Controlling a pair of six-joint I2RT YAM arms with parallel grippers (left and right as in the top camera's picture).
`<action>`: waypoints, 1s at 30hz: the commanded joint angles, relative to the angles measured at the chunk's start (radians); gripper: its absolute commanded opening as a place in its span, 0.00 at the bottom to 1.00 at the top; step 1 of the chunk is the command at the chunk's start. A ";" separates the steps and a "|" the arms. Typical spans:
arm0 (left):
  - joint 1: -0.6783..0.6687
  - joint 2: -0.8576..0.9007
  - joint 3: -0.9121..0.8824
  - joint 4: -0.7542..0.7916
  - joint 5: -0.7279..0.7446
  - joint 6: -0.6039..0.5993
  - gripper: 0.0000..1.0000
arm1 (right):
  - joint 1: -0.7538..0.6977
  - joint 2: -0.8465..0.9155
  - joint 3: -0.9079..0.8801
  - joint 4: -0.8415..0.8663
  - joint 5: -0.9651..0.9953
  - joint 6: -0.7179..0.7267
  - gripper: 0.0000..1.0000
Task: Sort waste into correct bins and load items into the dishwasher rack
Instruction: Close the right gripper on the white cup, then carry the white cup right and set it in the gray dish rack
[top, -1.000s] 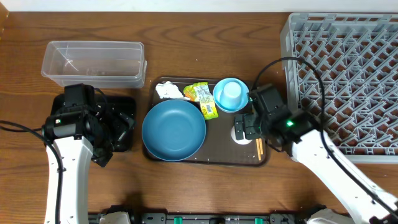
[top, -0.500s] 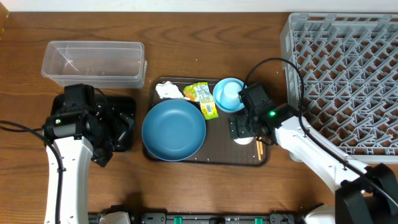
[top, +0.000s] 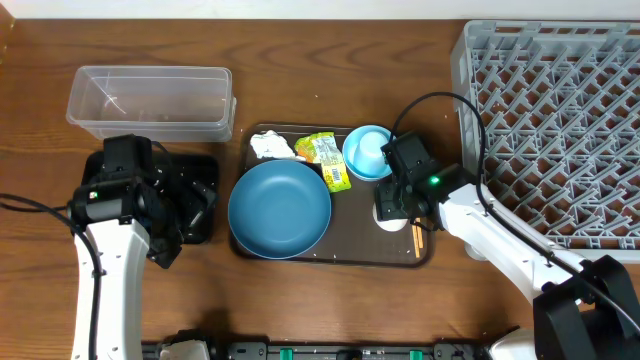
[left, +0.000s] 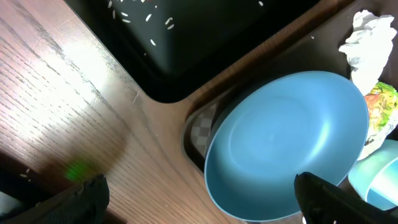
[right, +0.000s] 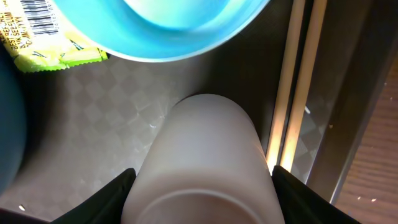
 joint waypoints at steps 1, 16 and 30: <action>-0.002 0.001 0.016 -0.002 -0.017 0.006 0.98 | 0.002 -0.022 0.034 -0.021 -0.024 0.016 0.54; -0.002 0.001 0.016 -0.002 -0.017 0.006 0.98 | -0.423 -0.218 0.425 -0.344 -0.017 -0.110 0.54; -0.002 0.001 0.016 -0.002 -0.017 0.006 0.98 | -0.973 -0.125 0.453 -0.150 -0.106 -0.168 0.60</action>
